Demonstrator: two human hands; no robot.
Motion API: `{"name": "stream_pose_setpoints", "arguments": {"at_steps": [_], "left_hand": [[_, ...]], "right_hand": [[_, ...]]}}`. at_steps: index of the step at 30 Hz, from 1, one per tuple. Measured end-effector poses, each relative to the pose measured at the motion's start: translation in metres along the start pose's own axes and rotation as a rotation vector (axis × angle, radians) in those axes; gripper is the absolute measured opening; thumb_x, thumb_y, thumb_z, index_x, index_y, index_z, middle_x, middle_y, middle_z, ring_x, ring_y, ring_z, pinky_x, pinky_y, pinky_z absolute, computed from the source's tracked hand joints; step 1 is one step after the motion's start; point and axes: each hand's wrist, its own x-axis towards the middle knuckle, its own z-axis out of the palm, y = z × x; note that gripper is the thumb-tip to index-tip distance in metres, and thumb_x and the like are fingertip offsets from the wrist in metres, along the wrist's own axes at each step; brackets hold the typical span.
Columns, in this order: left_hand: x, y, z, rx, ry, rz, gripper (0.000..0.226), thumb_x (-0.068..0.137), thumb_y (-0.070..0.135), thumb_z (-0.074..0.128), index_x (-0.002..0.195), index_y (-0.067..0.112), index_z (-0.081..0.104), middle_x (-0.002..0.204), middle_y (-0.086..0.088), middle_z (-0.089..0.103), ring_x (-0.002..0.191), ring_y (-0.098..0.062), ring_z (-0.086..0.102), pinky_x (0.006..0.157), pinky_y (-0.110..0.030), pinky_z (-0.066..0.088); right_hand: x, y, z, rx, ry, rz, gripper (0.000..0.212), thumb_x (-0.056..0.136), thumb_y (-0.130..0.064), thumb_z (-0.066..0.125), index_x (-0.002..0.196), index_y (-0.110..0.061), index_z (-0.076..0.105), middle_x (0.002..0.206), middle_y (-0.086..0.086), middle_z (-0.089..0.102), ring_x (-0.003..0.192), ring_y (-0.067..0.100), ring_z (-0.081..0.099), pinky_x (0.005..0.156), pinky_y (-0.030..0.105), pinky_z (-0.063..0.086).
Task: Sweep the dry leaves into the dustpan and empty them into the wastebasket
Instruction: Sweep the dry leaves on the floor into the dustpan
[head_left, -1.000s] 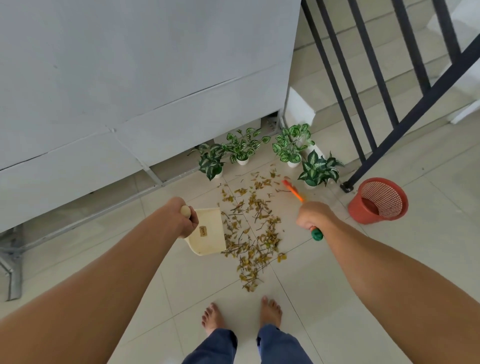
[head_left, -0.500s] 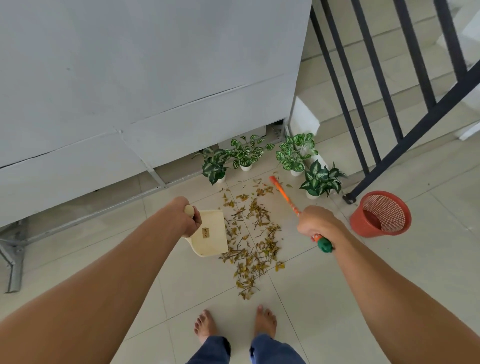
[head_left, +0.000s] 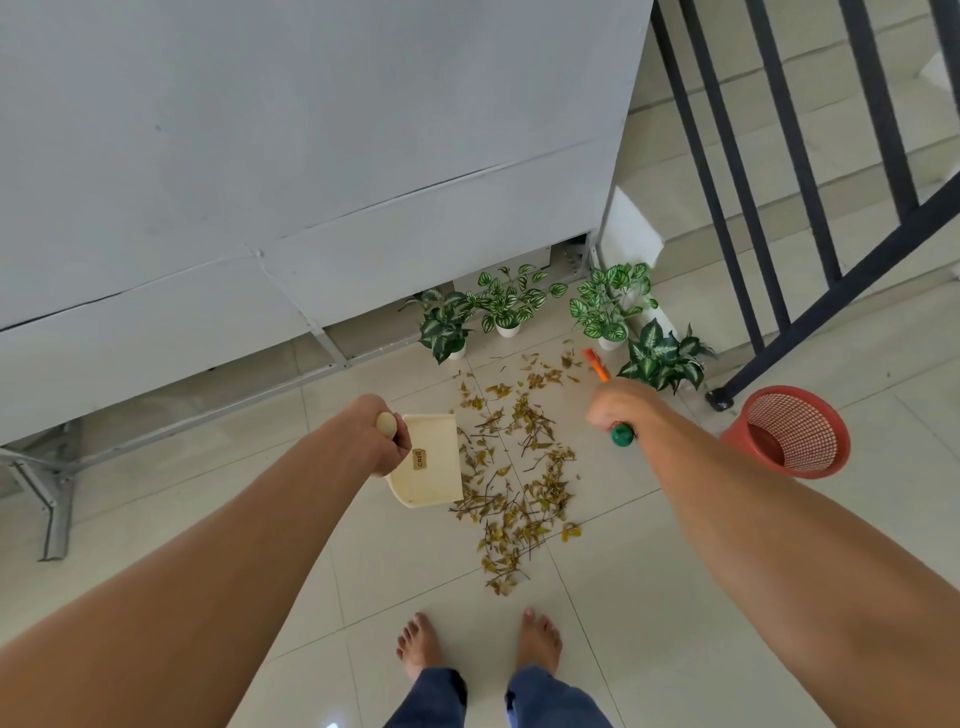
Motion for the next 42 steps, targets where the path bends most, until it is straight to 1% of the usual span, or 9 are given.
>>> {"name": "stream_pose_setpoints", "arguments": {"at_steps": [2, 6, 9, 14, 22, 27, 31, 39, 42], "left_hand": [[0.001, 0.001, -0.001, -0.001, 0.008, -0.005, 0.014, 0.09, 0.001, 0.052, 0.102, 0.007, 0.048, 0.076, -0.008, 0.046, 0.052, -0.009, 0.046, 0.031, -0.014, 0.038], [0.005, 0.004, -0.001, -0.018, 0.017, -0.016, 0.014, 0.089, -0.001, 0.051, 0.101, 0.006, 0.049, 0.075, -0.008, 0.047, 0.051, -0.01, 0.047, 0.031, -0.014, 0.039], [0.008, 0.007, 0.0, -0.021, 0.021, -0.014, 0.014, 0.089, -0.001, 0.051, 0.101, 0.006, 0.049, 0.075, -0.008, 0.047, 0.052, -0.01, 0.046, 0.032, -0.014, 0.039], [0.014, 0.013, 0.003, -0.003, 0.017, -0.009, 0.015, 0.089, 0.001, 0.052, 0.103, 0.006, 0.05, 0.076, -0.008, 0.048, 0.051, -0.01, 0.047, 0.032, -0.014, 0.039], [0.018, 0.025, 0.003, -0.012, 0.015, -0.02, 0.016, 0.088, -0.001, 0.051, 0.102, 0.006, 0.05, 0.075, -0.008, 0.048, 0.05, -0.011, 0.047, 0.032, -0.014, 0.039], [0.019, 0.029, 0.0, -0.026, 0.027, -0.015, 0.02, 0.086, -0.004, 0.051, 0.104, 0.006, 0.051, 0.078, -0.009, 0.05, 0.05, -0.012, 0.048, 0.032, -0.014, 0.04], [0.02, 0.033, 0.006, -0.018, 0.021, -0.014, 0.017, 0.089, -0.001, 0.051, 0.104, 0.006, 0.05, 0.077, -0.009, 0.048, 0.051, -0.011, 0.047, 0.031, -0.014, 0.039], [0.029, 0.038, 0.008, -0.013, 0.002, -0.01, 0.012, 0.091, 0.001, 0.051, 0.102, 0.006, 0.049, 0.076, -0.008, 0.047, 0.05, -0.01, 0.047, 0.032, -0.013, 0.039], [0.03, 0.038, 0.006, -0.025, -0.008, -0.014, 0.013, 0.09, 0.0, 0.051, 0.101, 0.006, 0.05, 0.078, -0.008, 0.048, 0.049, -0.011, 0.048, 0.033, -0.014, 0.039]], "right_hand": [[0.005, -0.002, -0.005, 0.015, -0.016, -0.022, 0.031, 0.096, -0.011, 0.041, 0.124, -0.004, 0.051, 0.075, 0.009, 0.043, 0.06, 0.016, 0.037, 0.055, 0.026, 0.028], [0.019, -0.008, -0.012, 0.097, -0.082, -0.04, 0.046, 0.097, -0.01, 0.04, 0.143, -0.005, 0.038, 0.076, 0.011, 0.05, 0.057, 0.017, 0.049, 0.058, 0.027, 0.045], [0.015, -0.01, -0.009, 0.134, -0.057, -0.038, 0.02, 0.094, -0.008, 0.048, 0.113, -0.005, 0.046, 0.087, 0.012, 0.055, 0.066, 0.018, 0.057, 0.053, 0.024, 0.047], [0.006, -0.009, 0.004, 0.133, -0.025, -0.009, 0.021, 0.093, -0.012, 0.054, 0.107, 0.001, 0.062, 0.083, 0.008, 0.062, 0.064, 0.018, 0.056, 0.055, 0.025, 0.047], [0.012, -0.025, -0.018, 0.015, 0.096, -0.037, 0.009, 0.091, -0.007, 0.048, 0.094, -0.001, 0.055, 0.076, 0.007, 0.055, 0.072, 0.021, 0.058, 0.065, 0.03, 0.05], [0.04, -0.042, -0.032, 0.023, 0.045, -0.096, 0.045, 0.09, -0.008, 0.051, 0.135, -0.006, 0.047, 0.105, 0.023, 0.056, 0.087, 0.025, 0.061, 0.069, 0.031, 0.046], [0.026, -0.045, -0.02, 0.017, -0.017, -0.074, 0.014, 0.091, -0.006, 0.05, 0.103, -0.001, 0.048, 0.081, 0.009, 0.05, 0.062, 0.017, 0.053, 0.048, 0.024, 0.043], [0.014, -0.037, -0.011, 0.084, 0.027, -0.045, 0.031, 0.096, -0.009, 0.05, 0.125, 0.002, 0.051, 0.095, 0.01, 0.061, 0.057, 0.011, 0.051, 0.044, 0.018, 0.041], [0.024, -0.044, -0.023, 0.088, 0.06, -0.062, 0.016, 0.095, -0.005, 0.05, 0.11, 0.0, 0.046, 0.097, 0.009, 0.05, 0.057, 0.012, 0.051, 0.042, 0.019, 0.04]]}}
